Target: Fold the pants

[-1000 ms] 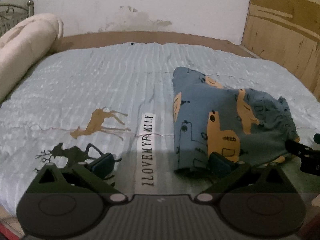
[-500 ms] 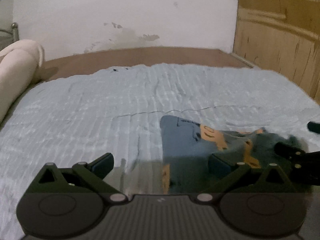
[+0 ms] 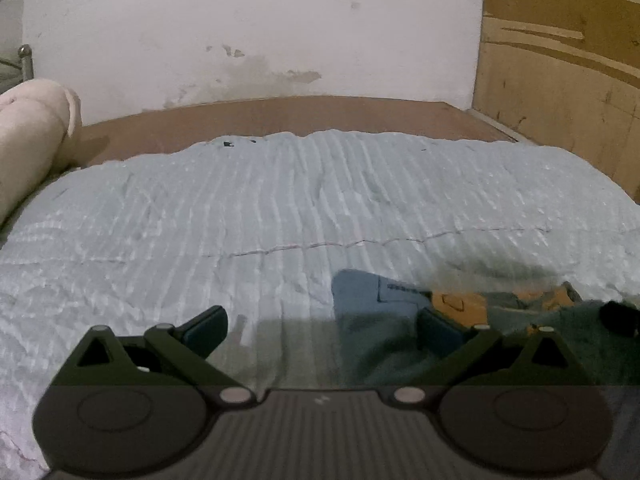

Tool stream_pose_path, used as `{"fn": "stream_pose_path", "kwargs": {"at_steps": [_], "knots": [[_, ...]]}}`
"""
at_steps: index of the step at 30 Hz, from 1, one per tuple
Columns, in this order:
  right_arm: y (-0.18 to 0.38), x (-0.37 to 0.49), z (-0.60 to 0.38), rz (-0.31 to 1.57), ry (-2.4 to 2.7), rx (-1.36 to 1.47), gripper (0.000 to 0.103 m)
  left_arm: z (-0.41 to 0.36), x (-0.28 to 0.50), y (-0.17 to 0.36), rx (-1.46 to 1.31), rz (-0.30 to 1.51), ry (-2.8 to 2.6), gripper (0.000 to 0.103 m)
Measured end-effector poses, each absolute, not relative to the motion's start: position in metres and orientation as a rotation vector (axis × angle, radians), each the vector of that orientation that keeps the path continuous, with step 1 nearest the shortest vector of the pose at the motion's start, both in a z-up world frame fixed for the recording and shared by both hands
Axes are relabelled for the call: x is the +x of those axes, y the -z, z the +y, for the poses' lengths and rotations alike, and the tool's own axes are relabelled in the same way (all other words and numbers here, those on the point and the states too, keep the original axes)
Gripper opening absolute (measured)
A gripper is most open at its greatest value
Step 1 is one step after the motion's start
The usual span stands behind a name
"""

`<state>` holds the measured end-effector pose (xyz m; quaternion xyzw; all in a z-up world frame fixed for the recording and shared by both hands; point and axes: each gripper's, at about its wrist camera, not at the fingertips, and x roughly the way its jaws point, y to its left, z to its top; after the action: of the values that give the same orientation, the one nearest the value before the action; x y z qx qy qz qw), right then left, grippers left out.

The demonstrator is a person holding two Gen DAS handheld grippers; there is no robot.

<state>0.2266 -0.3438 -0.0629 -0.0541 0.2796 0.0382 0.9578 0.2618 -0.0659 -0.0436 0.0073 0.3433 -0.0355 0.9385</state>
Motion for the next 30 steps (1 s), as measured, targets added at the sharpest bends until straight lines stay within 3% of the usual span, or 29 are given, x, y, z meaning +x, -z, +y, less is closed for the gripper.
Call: {"fn": "stream_pose_path", "kwargs": {"at_steps": [6, 13, 22, 30], "knots": [[0.074, 0.244, -0.338, 0.662, -0.053, -0.141, 0.102, -0.065, 0.277, 0.054, 0.022, 0.785, 0.042, 0.103], [0.061, 0.224, -0.342, 0.618, -0.048, -0.107, 0.102, -0.066, 0.262, 0.041, 0.030, 0.773, 0.021, 0.103], [0.058, 0.179, -0.329, 0.630, -0.101, -0.107, 0.102, -0.062, 0.215, 0.024, 0.015, 0.729, 0.075, 0.103], [0.065, 0.129, -0.333, 0.699, -0.041, -0.020, 0.102, -0.063, 0.158, 0.039, 0.079, 0.729, 0.123, 0.103]]}}
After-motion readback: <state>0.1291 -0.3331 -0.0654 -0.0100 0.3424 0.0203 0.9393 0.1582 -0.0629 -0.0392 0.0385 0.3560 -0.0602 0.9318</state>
